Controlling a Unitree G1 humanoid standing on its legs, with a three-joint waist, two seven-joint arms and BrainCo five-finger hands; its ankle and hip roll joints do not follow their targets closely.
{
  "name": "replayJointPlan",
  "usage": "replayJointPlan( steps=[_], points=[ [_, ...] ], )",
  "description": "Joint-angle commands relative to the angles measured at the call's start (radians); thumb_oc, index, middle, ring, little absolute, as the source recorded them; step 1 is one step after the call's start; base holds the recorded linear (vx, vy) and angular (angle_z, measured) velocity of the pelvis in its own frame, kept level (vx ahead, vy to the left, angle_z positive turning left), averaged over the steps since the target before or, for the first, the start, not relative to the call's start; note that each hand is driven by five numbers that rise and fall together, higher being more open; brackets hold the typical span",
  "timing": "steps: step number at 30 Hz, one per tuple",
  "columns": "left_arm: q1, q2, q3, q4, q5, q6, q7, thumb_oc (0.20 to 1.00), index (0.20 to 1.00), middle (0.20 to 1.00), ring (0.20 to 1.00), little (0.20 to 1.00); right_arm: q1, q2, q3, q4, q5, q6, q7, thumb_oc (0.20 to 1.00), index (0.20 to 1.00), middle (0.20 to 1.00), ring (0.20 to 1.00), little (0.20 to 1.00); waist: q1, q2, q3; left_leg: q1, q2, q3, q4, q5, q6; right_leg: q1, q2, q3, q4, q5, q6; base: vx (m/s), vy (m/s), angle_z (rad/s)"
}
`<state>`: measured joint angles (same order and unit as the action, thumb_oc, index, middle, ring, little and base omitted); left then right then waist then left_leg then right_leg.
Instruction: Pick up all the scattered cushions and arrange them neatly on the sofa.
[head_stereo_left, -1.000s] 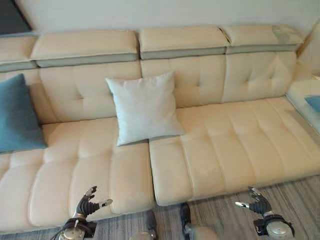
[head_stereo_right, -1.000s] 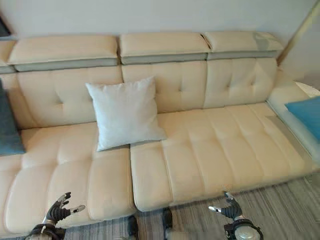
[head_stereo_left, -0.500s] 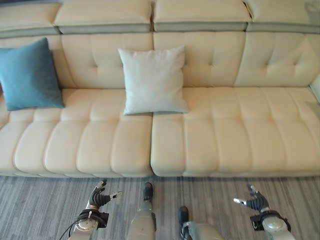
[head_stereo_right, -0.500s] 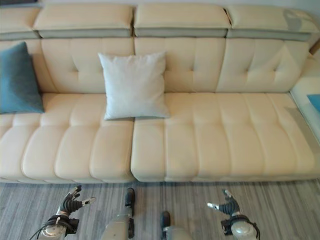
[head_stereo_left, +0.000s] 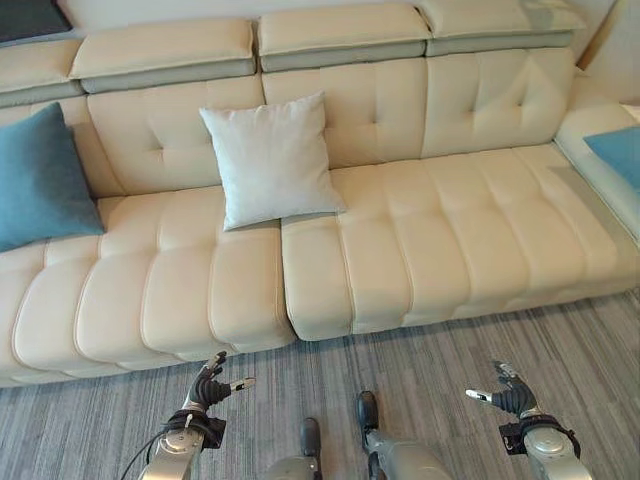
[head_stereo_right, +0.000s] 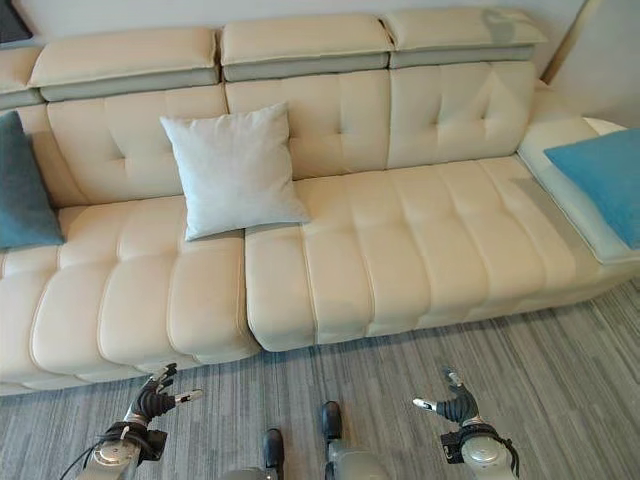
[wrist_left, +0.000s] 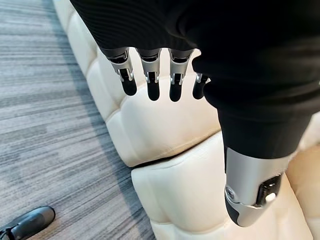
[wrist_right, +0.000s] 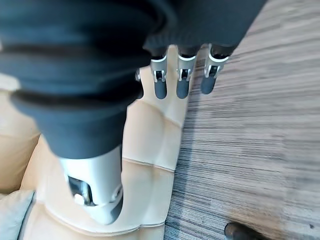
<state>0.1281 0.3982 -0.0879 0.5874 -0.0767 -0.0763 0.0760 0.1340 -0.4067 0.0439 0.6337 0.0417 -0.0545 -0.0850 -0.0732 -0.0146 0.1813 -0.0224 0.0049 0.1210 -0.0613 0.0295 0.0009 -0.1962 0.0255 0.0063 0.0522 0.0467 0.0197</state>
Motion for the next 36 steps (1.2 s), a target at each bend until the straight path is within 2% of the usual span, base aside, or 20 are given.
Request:
replayJointPlan(
  steps=[1, 4, 6, 8, 11, 13, 14, 16, 17, 18, 20, 21, 22, 24, 26, 27, 28, 30, 33, 36],
  points=[
    [-0.008, 0.044, -0.003, -0.013, 0.047, -0.025, -0.003, 1.0, 1.0, 1.0, 1.0, 1.0, -0.004, -0.007, -0.019, -0.004, 0.033, -0.018, -0.013, 1.0, 1.0, 1.0, 1.0, 1.0, -0.019, -0.027, -0.07, -0.046, -0.004, -0.015, 0.045, -0.051, -0.026, 0.09, -0.051, 0.051, -0.008, -0.032, 0.089, -0.04, 0.112, -0.66],
    [-0.011, 0.055, -0.001, -0.029, 0.057, -0.022, 0.003, 1.0, 1.0, 1.0, 1.0, 1.0, -0.02, 0.004, -0.014, -0.01, 0.035, -0.012, -0.016, 1.0, 1.0, 1.0, 1.0, 1.0, -0.03, -0.032, -0.05, -0.046, 0.003, 0.042, 0.056, -0.067, -0.016, 0.046, -0.04, 0.076, 0.026, -0.017, 0.106, -0.05, 0.066, -0.7],
    [-0.01, 0.064, 0.008, -0.039, 0.055, -0.022, 0.006, 1.0, 1.0, 1.0, 1.0, 1.0, -0.038, 0.012, -0.013, -0.019, 0.041, -0.012, -0.021, 1.0, 1.0, 1.0, 1.0, 1.0, -0.02, -0.039, -0.04, -0.055, 0.018, 0.099, 0.075, -0.077, -0.012, 0.011, -0.048, 0.049, 0.046, -0.007, 0.114, -0.1, 0.029, -1.05],
    [-0.006, 0.073, 0.011, -0.054, 0.051, -0.021, 0.001, 1.0, 1.0, 1.0, 1.0, 1.0, -0.053, 0.019, -0.006, -0.039, 0.046, -0.016, -0.025, 1.0, 1.0, 1.0, 1.0, 1.0, -0.004, -0.037, -0.031, -0.047, 0.043, 0.16, 0.09, -0.092, -0.01, -0.003, -0.081, -0.066, 0.073, -0.025, 0.108, -0.04, -0.032, -1.72],
    [0.001, 0.077, 0.014, -0.083, 0.039, -0.019, -0.003, 1.0, 1.0, 1.0, 1.0, 1.0, -0.081, 0.024, 0.001, -0.055, 0.055, -0.017, -0.041, 1.0, 1.0, 1.0, 1.0, 1.0, 0.027, -0.029, -0.038, -0.007, 0.088, 0.244, 0.091, -0.115, -0.022, 0.013, -0.152, -0.28, 0.114, -0.073, 0.098, 0.09, -0.085, -1.49],
    [0.005, 0.069, 0.012, -0.082, 0.034, -0.018, -0.005, 1.0, 1.0, 1.0, 1.0, 1.0, -0.087, 0.025, 0.008, -0.058, 0.056, -0.013, -0.042, 1.0, 1.0, 1.0, 1.0, 1.0, 0.026, -0.03, -0.05, 0.017, 0.099, 0.3, 0.077, -0.11, -0.028, 0.033, -0.176, -0.338, 0.104, -0.072, 0.101, 0.1, -0.181, -1.73],
    [-0.004, 0.056, 0.0, -0.072, 0.031, -0.016, -0.01, 1.0, 1.0, 1.0, 1.0, 1.0, -0.077, 0.027, 0.004, -0.059, 0.06, -0.007, -0.043, 1.0, 1.0, 1.0, 1.0, 1.0, 0.011, -0.032, -0.065, 0.043, 0.099, 0.326, 0.087, -0.123, -0.033, 0.035, -0.172, -0.305, 0.094, -0.072, 0.101, 0.16, -0.175, -1.28],
    [-0.008, 0.049, -0.007, -0.065, 0.029, -0.018, -0.013, 1.0, 1.0, 1.0, 1.0, 1.0, -0.065, 0.029, -0.001, -0.066, 0.068, -0.004, -0.04, 1.0, 1.0, 1.0, 1.0, 1.0, 0.003, -0.028, -0.067, 0.051, 0.106, 0.328, 0.114, -0.14, -0.037, 0.037, -0.166, -0.279, 0.093, -0.078, 0.098, 0.23, -0.219, -1.08],
    [-0.018, 0.032, -0.033, -0.069, 0.024, -0.016, -0.019, 1.0, 1.0, 1.0, 1.0, 1.0, -0.04, 0.026, -0.012, -0.083, 0.083, -0.008, -0.04, 1.0, 1.0, 1.0, 1.0, 1.0, -0.022, -0.027, -0.057, 0.04, 0.137, 0.323, 0.229, -0.155, -0.043, 0.055, -0.148, -0.237, 0.081, -0.092, 0.074, 0.23, -0.264, -1.02],
    [-0.018, 0.032, -0.034, -0.069, 0.024, -0.016, -0.019, 1.0, 1.0, 1.0, 1.0, 1.0, -0.039, 0.026, -0.013, -0.084, 0.083, -0.007, -0.039, 1.0, 1.0, 1.0, 1.0, 1.0, -0.021, -0.025, -0.056, 0.036, 0.143, 0.322, 0.241, -0.16, -0.045, 0.056, -0.144, -0.237, 0.08, -0.093, 0.072, 0.21, -0.33, -0.7],
    [-0.029, 0.024, -0.061, -0.082, 0.03, -0.015, -0.024, 1.0, 1.0, 1.0, 1.0, 1.0, -0.017, 0.009, -0.022, -0.095, 0.085, -0.011, -0.046, 1.0, 1.0, 1.0, 1.0, 1.0, -0.032, -0.03, -0.031, -0.029, 0.219, 0.287, 0.47, -0.12, -0.06, 0.091, -0.101, -0.189, 0.064, -0.105, 0.03, 0.2, -0.36, -0.36],
    [-0.035, 0.017, -0.081, -0.089, 0.03, -0.013, -0.023, 1.0, 1.0, 1.0, 1.0, 1.0, -0.02, -0.006, -0.02, -0.1, 0.089, -0.008, -0.052, 1.0, 1.0, 1.0, 1.0, 1.0, -0.022, -0.037, -0.005, -0.107, 0.223, 0.207, 0.619, -0.082, -0.052, 0.119, -0.08, -0.149, 0.057, -0.119, 0.002, 0.19, -0.304, -0.42],
    [-0.036, 0.017, -0.081, -0.088, 0.03, -0.013, -0.023, 1.0, 1.0, 1.0, 1.0, 1.0, -0.021, -0.006, -0.02, -0.1, 0.089, -0.008, -0.052, 1.0, 1.0, 1.0, 1.0, 1.0, -0.024, -0.034, -0.006, -0.113, 0.228, 0.202, 0.628, -0.085, -0.053, 0.118, -0.077, -0.152, 0.057, -0.12, 0.0, 0.19, -0.205, -0.78],
    [-0.034, 0.012, -0.085, -0.096, 0.026, -0.014, -0.024, 1.0, 1.0, 1.0, 1.0, 1.0, -0.025, -0.015, -0.018, -0.107, 0.094, -0.007, -0.048, 1.0, 1.0, 1.0, 1.0, 1.0, -0.009, -0.047, -0.001, -0.205, 0.13, 0.125, 0.628, -0.104, -0.011, 0.136, -0.077, -0.113, 0.029, -0.104, -0.003, 0.16, -0.079, -0.87],
    [-0.027, 0.008, -0.089, -0.104, 0.03, -0.014, -0.028, 1.0, 1.0, 1.0, 1.0, 1.0, -0.025, -0.015, -0.017, -0.117, 0.096, -0.012, -0.047, 1.0, 1.0, 1.0, 1.0, 1.0, 0.011, -0.049, 0.0, -0.263, 0.074, 0.089, 0.544, -0.12, -0.002, 0.166, -0.072, -0.074, 0.009, -0.114, 0.009, 0.35, -0.032, -0.52],
    [-0.022, 0.01, -0.09, -0.106, 0.04, -0.011, -0.032, 1.0, 1.0, 1.0, 1.0, 1.0, -0.023, -0.018, -0.015, -0.123, 0.097, -0.017, -0.056, 1.0, 1.0, 1.0, 1.0, 1.0, 0.033, -0.034, 0.003, -0.324, 0.038, 0.059, 0.412, -0.06, -0.01, 0.202, -0.051, -0.048, -0.006, -0.131, 0.016, 0.38, -0.007, -0.67],
    [-0.022, 0.01, -0.09, -0.106, 0.04, -0.011, -0.032, 1.0, 1.0, 1.0, 1.0, 1.0, -0.022, -0.019, -0.015, -0.123, 0.097, -0.017, -0.056, 1.0, 1.0, 1.0, 1.0, 1.0, 0.034, -0.035, 0.004, -0.32, 0.036, 0.061, 0.408, -0.058, -0.009, 0.203, -0.053, -0.047, -0.007, -0.132, 0.016, 0.44, 0.014, -0.62],
    [-0.007, 0.01, -0.079, -0.113, 0.047, -0.008, -0.03, 1.0, 1.0, 1.0, 1.0, 1.0, -0.032, -0.02, 0.0, -0.116, 0.086, -0.021, -0.062, 1.0, 1.0, 1.0, 1.0, 1.0, 0.077, -0.012, 0.001, -0.368, -0.016, -0.026, 0.14, 0.049, -0.043, 0.267, -0.017, 0.004, -0.01, -0.178, 0.025, 0.49, 0.035, -0.7],
    [-0.002, 0.007, -0.074, -0.111, 0.045, -0.005, -0.028, 1.0, 1.0, 1.0, 1.0, 1.0, -0.033, -0.019, 0.002, -0.115, 0.081, -0.019, -0.063, 1.0, 1.0, 1.0, 1.0, 1.0, 0.093, -0.007, -0.009, -0.408, -0.015, -0.026, 0.072, 0.076, -0.05, 0.308, -0.008, 0.047, -0.005, -0.21, 0.029, 0.48, 0.048, -0.94],
    [0.02, 0.01, -0.049, -0.119, 0.036, -0.004, -0.027, 1.0, 1.0, 1.0, 1.0, 1.0, -0.033, -0.015, 0.009, -0.138, 0.068, -0.016, -0.049, 1.0, 1.0, 1.0, 1.0, 1.0, 0.129, -0.012, -0.033, -0.435, -0.005, -0.025, 0.104, 0.112, -0.045, 0.383, -0.021, 0.122, 0.004, -0.25, 0.044, 0.62, 0.153, -0.8]
  ],
)
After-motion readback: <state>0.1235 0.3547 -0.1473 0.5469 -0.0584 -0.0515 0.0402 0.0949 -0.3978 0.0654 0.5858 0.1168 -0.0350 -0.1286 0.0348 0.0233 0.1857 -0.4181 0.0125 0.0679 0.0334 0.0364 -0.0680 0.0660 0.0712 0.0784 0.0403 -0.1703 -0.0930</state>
